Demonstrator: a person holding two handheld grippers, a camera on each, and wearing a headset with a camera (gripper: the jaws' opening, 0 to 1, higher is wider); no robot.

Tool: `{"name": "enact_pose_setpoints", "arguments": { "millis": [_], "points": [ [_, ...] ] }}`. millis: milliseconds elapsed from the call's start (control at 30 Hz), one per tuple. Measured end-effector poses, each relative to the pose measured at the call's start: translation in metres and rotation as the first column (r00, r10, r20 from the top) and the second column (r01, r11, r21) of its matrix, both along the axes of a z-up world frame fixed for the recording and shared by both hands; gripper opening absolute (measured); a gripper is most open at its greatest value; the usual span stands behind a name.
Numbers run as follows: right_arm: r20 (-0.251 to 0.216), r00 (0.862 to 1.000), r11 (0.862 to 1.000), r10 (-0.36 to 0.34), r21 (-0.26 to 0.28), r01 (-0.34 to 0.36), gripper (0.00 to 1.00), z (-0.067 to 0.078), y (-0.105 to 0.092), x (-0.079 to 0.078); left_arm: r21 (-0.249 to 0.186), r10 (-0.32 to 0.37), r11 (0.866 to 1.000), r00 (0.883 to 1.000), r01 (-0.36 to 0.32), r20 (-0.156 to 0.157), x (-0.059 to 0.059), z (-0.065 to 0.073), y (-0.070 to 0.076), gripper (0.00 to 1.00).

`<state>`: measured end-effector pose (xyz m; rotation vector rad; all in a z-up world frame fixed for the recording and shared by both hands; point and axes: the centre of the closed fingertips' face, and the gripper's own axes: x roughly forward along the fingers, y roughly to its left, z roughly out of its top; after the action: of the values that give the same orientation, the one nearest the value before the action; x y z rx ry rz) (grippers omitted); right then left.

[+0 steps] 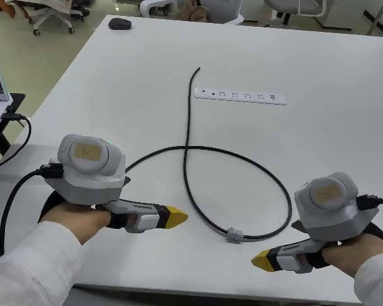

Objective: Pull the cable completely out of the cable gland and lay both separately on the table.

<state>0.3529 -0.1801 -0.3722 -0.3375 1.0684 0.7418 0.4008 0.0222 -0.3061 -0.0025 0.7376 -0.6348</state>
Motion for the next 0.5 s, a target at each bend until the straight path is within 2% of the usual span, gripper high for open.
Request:
{"name": "enact_pose_setpoints", "arguments": {
  "millis": [500],
  "points": [
    [-0.005, 1.000, 1.000, 0.006, -0.005, -0.006, 0.72, -0.0015, 0.0004, -0.0006, -0.007, 0.004, 1.000, 1.000, -0.004, 0.000, 0.0007, 0.0002, 0.0003, 0.89]
  ]
}}
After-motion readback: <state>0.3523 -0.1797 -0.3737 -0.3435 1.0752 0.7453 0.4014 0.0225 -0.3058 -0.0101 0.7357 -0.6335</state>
